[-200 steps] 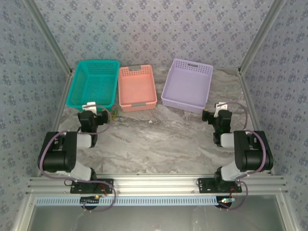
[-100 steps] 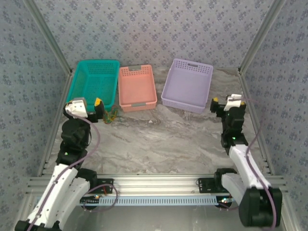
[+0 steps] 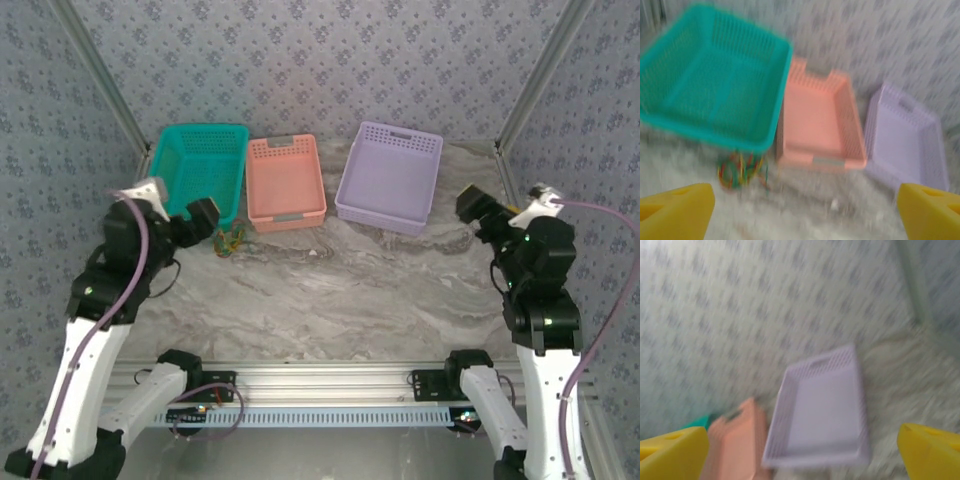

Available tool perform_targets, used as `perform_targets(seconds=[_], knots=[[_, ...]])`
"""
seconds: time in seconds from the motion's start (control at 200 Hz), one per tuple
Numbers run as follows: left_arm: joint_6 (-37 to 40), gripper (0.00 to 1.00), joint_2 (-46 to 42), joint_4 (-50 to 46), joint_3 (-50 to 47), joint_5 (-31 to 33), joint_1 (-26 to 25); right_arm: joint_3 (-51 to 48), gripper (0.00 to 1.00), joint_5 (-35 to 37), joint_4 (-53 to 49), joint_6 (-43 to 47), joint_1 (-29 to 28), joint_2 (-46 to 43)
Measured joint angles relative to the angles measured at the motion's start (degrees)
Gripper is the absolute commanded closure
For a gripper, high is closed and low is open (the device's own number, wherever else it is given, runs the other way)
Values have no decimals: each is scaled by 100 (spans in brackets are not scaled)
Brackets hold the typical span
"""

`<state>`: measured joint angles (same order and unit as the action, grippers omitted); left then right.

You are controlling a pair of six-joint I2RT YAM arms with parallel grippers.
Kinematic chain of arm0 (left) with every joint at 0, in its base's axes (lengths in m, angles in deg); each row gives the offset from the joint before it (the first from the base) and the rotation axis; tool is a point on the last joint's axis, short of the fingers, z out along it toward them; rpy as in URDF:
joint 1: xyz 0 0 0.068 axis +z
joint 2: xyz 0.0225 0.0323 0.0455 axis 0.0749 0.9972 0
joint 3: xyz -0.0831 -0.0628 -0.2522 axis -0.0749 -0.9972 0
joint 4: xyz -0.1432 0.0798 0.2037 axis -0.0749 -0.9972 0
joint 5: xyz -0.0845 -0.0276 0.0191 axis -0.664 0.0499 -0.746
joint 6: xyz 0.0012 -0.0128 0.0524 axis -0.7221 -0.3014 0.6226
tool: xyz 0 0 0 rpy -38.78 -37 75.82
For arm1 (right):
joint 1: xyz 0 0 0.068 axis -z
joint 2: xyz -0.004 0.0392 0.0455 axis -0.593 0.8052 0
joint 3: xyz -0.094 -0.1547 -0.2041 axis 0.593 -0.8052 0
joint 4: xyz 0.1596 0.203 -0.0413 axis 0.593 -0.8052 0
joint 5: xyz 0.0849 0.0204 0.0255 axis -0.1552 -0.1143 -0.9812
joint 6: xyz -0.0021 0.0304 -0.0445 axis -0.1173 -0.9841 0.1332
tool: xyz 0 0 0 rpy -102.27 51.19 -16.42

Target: Untangle the cables

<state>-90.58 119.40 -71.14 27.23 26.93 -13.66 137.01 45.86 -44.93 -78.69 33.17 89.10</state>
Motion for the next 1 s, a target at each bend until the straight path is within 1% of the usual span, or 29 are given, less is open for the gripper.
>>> perform_targets(seconds=[0.015, 0.04, 0.06, 0.065, 0.07, 0.11, 0.135, 0.15, 0.155, 0.21, 0.235, 0.245, 0.255, 0.28, 0.325, 0.4, 0.505, 0.56, 0.655, 0.729, 0.944, 0.974, 0.999], knots=[[-66, 4, -4, -55, -188, -22, -72, -26, 1, -94, -98, -52, -162, 37], [-190, 6, -24, -122, -481, -28, -166, -66, 2, -107, -219, -114, -463, 76], [-275, 8, -46, -195, -767, -39, -260, -127, 2, -68, -330, -177, -813, 122], [-275, 8, -46, -195, -767, -39, -260, -127, 2, -68, -330, -177, -813, 122], [-308, 8, -46, -234, -872, -42, -289, -157, 2, -76, -372, -188, -990, 144], [-459, 10, -26, -380, -1373, -59, -439, -352, 2, 72, -492, -308, -1810, 227], [-527, 10, -2, -463, -1650, -59, -509, -463, 2, 201, -529, -363, -2192, 254], [-592, 11, 13, -511, -1792, -63, -540, -566, 2, 267, -570, -413, -2531, 271], [-610, 11, 20, -527, -1856, -61, -553, -616, 2, 328, -584, -439, -2732, 284], [-719, 16, 98, -612, -2328, -61, -621, -975, 2, 658, -632, -590, -3696, 393], [-741, 20, 138, -612, -2446, -57, -629, -1040, 2, 789, -638, -634, -3930, 426], [-750, 21, 151, -610, -2472, -57, -634, -1150, 2, 866, -651, -667, -4186, 474], [-787, 23, 203, -590, -2531, -59, -643, -1193, 3, 903, -654, -697, -4325, 505], [-778, 25, 232, -573, -2559, -55, -645, -1274, 4, 1056, -662, -748, -4564, 573], [-761, 26, 459, -426, -2570, -35, -645, -1386, 5, 1305, -656, -859, -5053, 789], [-601, 26, 911, -20, -2496, 35, -640, -1414, 5, 1600, -544, -986, -5563, 1191], [-275, 26, 1537, 688, -2439, 63, -431, -1414, 5, 1926, -365, -1078, -6022, 1617], [-155, 23, 1827, 990, -2422, 68, -254, -1414, 5, 2057, -304, -1117, -6172, 1716], [22, 19, 2332, 1381, -2352, 114, -26, -1414, 4, 2225, -190, -1176, -6260, 1722], [116, 19, 2677, 1624, -2258, 216, 46, -1414, 5, 2319, -116, -1200, -6258, 1668], [313, 27, 3254, 2310, -2120, 382, 120, -1419, 4, 2470, -61, -1217, -6247, 1449], [339, 31, 3344, 2387, -2094, 400, 120, -1419, 4, 2470, -57, -1217, -6234, 1432], [345, 37, 3438, 2470, -2072, 415, 122, -1419, 4, 2470, -52, -1217, -6225, 1427]])
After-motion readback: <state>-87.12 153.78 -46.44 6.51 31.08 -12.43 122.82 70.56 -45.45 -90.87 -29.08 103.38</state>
